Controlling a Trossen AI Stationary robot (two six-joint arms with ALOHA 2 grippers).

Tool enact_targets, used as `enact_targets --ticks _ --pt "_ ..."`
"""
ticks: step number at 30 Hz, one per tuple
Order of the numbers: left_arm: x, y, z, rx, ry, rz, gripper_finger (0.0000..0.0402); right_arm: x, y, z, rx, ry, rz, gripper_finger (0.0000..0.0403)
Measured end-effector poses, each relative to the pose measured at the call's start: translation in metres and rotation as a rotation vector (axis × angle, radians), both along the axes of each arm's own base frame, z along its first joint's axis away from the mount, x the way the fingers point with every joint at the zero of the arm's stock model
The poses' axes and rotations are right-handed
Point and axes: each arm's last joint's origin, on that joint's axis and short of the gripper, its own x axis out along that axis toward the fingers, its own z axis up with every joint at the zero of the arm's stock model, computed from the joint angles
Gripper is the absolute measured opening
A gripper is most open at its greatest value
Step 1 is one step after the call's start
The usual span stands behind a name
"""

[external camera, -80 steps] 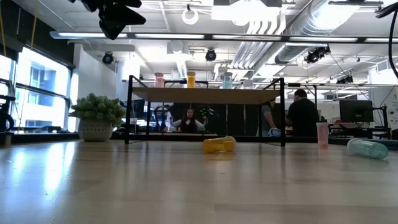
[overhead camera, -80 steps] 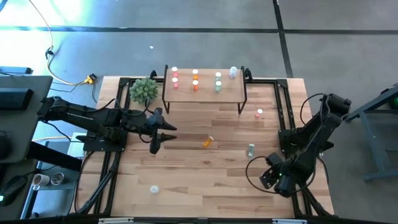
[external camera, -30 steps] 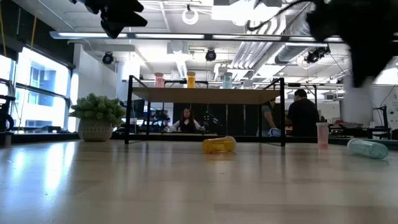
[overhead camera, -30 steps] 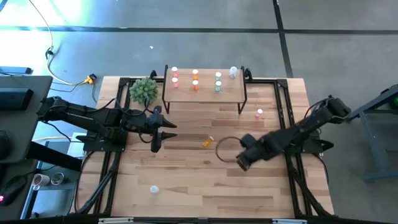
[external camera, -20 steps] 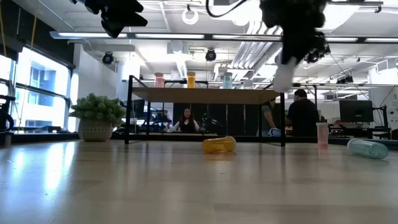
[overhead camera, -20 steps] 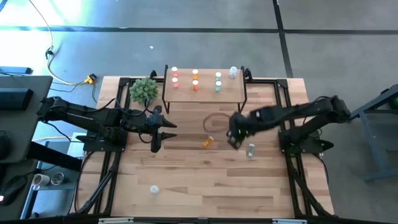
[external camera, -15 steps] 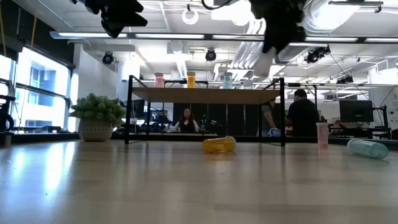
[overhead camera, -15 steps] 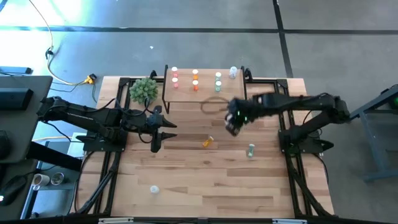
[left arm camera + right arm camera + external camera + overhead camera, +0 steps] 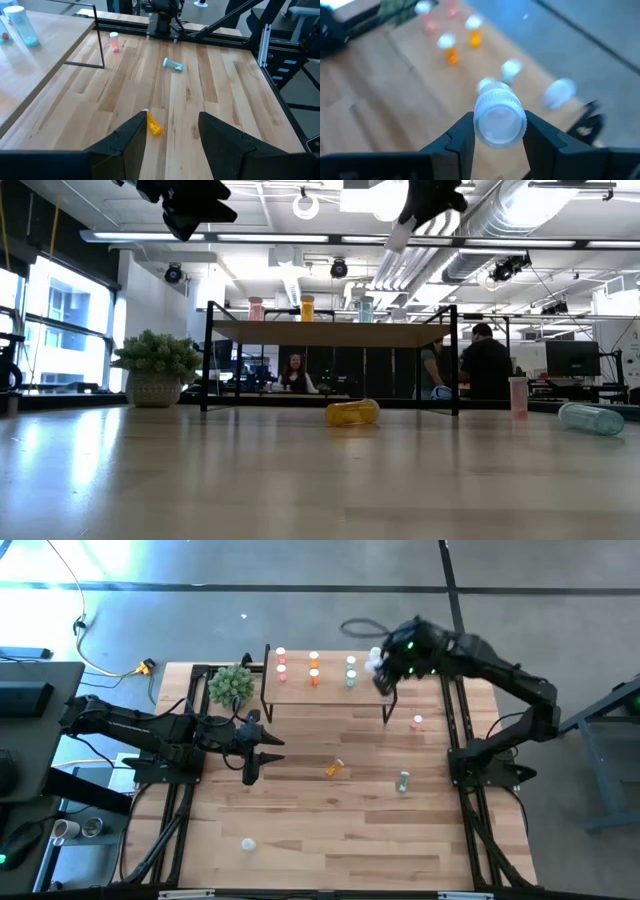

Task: Pick and place medicine bottles onto shelf by color
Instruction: Put the right white pill bottle on the shelf aligned with the other white pill bottle

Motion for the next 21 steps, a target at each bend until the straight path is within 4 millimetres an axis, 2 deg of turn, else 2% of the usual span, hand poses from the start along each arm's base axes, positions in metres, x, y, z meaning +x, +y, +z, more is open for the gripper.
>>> enact_targets --ticks 4,8,13,21 --pt "0.0 0.0 0.0 0.0 0.0 0.0 0.017 -0.012 -0.016 0.019 -0.052 -0.016 -0.047 0.0123" --pt "0.0 0.0 0.0 -0.001 0.0 0.0 0.017 -0.014 -0.032 0.022 -0.042 0.03 -0.092 0.0123" --pt "0.0 0.0 0.0 -0.003 0.0 0.0 0.017 -0.001 -0.047 0.003 0.025 0.174 -0.1 0.0123" --pt "0.0 0.0 -0.001 -0.003 0.007 0.001 0.017 0.023 -0.06 -0.03 0.133 0.308 -0.045 0.0123"
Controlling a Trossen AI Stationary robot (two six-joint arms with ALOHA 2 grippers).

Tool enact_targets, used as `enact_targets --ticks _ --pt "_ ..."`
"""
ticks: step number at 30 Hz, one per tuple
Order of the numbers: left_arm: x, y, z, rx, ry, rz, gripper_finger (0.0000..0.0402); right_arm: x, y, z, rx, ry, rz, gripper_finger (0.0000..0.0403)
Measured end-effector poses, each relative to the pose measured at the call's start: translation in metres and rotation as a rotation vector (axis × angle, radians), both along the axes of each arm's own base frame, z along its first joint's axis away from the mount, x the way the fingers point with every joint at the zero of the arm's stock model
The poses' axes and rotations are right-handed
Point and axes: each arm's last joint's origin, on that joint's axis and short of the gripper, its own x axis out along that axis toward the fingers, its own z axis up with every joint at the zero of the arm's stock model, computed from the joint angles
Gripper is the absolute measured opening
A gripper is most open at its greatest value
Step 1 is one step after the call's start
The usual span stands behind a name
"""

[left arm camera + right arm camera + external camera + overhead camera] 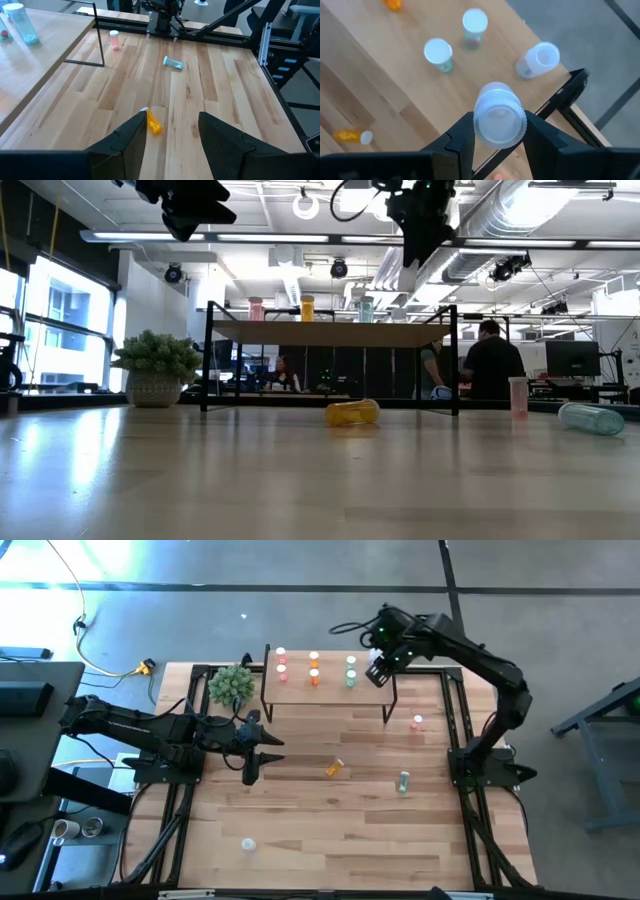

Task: Pick and place medicine bottles onto shelf by color
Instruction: Put the right white pill bottle on the shelf aligned with the other white pill bottle

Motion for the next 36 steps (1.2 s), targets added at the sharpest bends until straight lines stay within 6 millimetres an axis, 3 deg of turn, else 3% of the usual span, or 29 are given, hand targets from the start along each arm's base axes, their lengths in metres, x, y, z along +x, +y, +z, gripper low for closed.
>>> enact_targets --ticks 13,36 --pt "0.0 0.0 0.0 0.003 0.001 -0.002 0.017 0.025 -0.015 -0.04 0.099 0.145 0.028 0.0123" --pt "0.0 0.0 -0.001 0.003 0.009 -0.002 0.017 0.022 -0.033 -0.051 0.191 0.127 -0.022 0.0123"
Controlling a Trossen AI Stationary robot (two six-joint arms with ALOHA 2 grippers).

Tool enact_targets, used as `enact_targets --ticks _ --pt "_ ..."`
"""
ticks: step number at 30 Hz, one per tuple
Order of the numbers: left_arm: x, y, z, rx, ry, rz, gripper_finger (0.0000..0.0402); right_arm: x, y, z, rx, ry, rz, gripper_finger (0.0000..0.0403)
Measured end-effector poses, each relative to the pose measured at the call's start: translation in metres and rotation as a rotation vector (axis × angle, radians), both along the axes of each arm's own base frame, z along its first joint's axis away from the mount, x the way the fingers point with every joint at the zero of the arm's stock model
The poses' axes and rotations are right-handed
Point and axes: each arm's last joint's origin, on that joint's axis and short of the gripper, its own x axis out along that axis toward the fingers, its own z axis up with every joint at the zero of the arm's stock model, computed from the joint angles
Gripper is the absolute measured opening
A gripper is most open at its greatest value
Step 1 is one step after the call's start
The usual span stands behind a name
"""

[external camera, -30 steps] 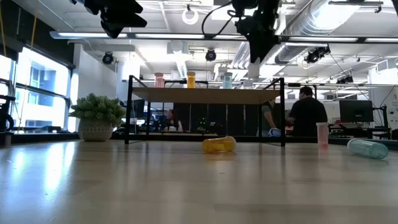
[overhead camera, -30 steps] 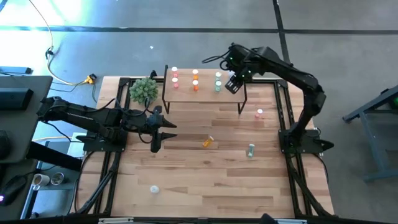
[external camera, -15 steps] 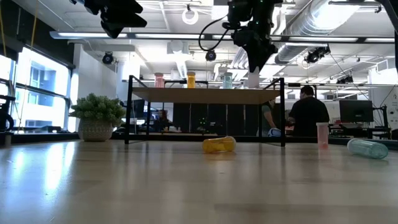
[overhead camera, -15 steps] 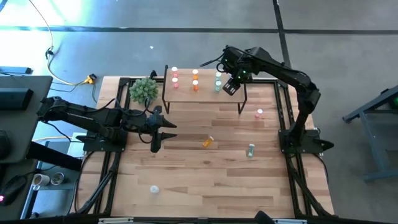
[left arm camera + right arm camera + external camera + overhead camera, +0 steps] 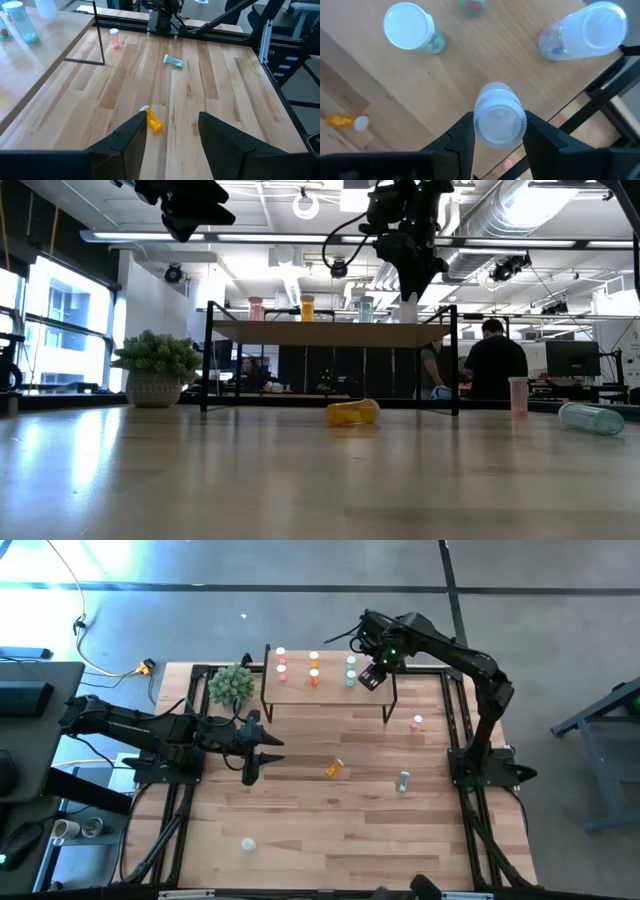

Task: Pick and place medicine bottles onto shelf by color
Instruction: Put the right white pill bottle on the shelf aligned with the other white pill bottle

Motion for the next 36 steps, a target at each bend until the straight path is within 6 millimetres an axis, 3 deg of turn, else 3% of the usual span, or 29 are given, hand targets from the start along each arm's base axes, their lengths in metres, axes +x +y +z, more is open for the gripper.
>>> enact_targets --ticks 26,36 --pt "-0.002 0.0 -0.003 0.001 0.036 -0.001 0.017 0.0 -0.01 -0.009 0.049 -0.006 -0.04 0.0124" --pt "-0.002 0.0 -0.003 0.001 0.036 0.0 0.017 0.002 -0.011 -0.008 0.034 -0.024 -0.04 0.0179"
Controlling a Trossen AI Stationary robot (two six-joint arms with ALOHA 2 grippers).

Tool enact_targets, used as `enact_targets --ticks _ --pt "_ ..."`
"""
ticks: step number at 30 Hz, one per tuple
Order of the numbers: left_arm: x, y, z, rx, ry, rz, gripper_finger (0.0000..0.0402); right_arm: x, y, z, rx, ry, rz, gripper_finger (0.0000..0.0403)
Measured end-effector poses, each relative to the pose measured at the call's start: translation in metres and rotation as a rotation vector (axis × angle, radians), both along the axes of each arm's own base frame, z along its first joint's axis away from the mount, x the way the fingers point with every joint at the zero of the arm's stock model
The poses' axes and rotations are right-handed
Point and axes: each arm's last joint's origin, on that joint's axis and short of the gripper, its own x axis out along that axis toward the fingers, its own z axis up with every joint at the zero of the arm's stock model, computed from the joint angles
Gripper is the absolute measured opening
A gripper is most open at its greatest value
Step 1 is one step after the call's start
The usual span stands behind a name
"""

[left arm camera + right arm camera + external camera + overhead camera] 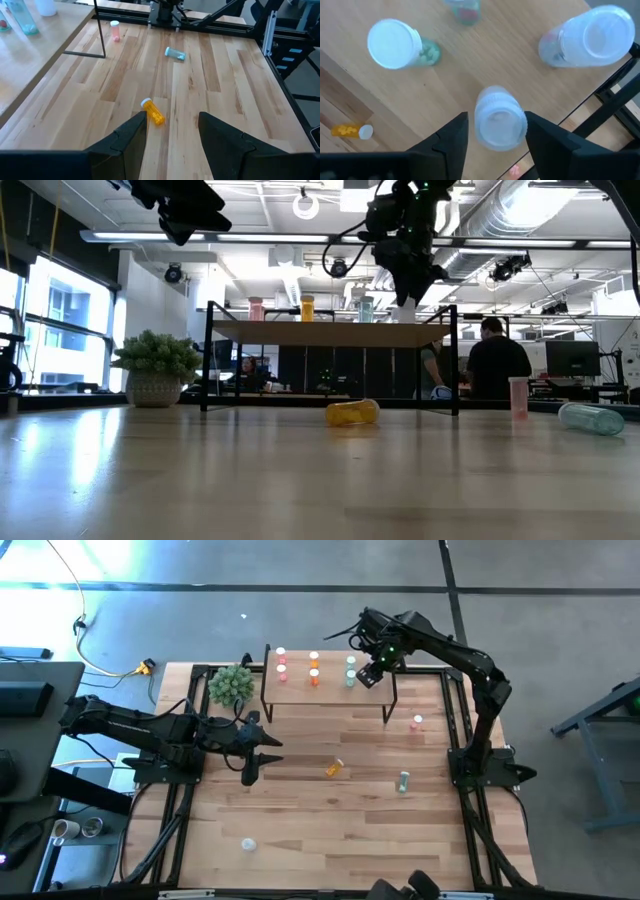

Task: Pick and place medicine bottles onto shelf by color
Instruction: Put the right white pill bottle on the shelf aligned with the other white pill bottle, then put the blue pill bottle on the shelf aligned with the other blue pill bottles

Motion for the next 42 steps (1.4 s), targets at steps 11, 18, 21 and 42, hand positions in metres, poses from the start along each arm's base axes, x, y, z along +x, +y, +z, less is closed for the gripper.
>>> enact_targets --ticks 11,18,21,42 --pt "0.0 0.0 0.0 0.0 0.0 0.0 0.017 0.001 -0.001 0.006 -0.028 -0.022 0.025 0.0185" --pt "0.0 0.0 0.0 0.0 0.0 0.0 0.017 -0.002 0.002 0.039 -0.09 -0.094 0.042 0.0185" --pt "0.0 0.0 0.0 -0.001 0.0 0.0 0.017 -0.006 0.005 0.054 -0.111 -0.114 0.059 0.0186" --pt "0.0 0.0 0.0 -0.025 -0.001 0.013 0.017 -0.077 0.079 0.091 -0.324 -0.201 0.074 0.0186"
